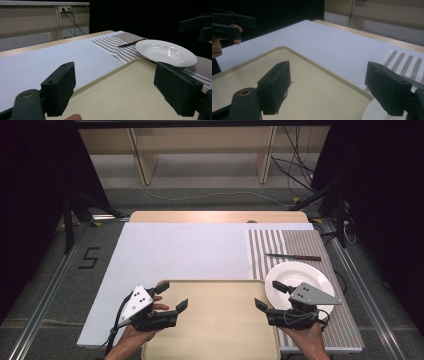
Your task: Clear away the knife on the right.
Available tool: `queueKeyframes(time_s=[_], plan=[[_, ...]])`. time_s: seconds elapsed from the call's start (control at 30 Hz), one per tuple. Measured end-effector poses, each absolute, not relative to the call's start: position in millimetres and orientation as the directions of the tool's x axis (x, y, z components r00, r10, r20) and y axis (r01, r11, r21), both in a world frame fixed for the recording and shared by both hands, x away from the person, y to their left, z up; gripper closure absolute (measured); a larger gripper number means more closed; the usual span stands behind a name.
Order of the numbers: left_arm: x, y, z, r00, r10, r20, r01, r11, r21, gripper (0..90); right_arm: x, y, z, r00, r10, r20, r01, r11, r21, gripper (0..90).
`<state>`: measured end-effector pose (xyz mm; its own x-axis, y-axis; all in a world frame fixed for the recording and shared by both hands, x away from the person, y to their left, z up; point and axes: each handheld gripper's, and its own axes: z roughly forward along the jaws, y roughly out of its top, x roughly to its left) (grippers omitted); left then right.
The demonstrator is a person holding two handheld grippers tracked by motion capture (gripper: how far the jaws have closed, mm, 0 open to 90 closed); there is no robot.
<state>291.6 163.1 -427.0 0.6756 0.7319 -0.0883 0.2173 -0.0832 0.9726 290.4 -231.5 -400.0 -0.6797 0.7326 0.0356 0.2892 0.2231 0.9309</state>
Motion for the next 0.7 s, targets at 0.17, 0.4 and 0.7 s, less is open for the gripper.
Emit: queueKeyframes(time_s=[0.17, 0.4, 0.7], plan=[[291.7, 163.2, -427.1, 0.676, 0.731, -0.088, 0.217, -0.084, 0.972, 17.4, 289.2, -230.1, -399.1, -0.676, 0.737, 0.016, 0.276, 0.233, 0.933, 21.7], [291.9, 163.5, -427.0, 0.675, 0.732, -0.088, 0.218, -0.083, 0.972, 17.4, 290.0, -230.3, -398.5, -0.672, 0.741, 0.002, 0.266, 0.239, 0.934, 21.8], [292.4, 163.9, -427.3, 0.673, 0.734, -0.094, 0.222, -0.079, 0.972, 17.4, 293.8, -237.6, -396.1, -0.642, 0.766, -0.022, 0.246, 0.233, 0.941, 22.6]])
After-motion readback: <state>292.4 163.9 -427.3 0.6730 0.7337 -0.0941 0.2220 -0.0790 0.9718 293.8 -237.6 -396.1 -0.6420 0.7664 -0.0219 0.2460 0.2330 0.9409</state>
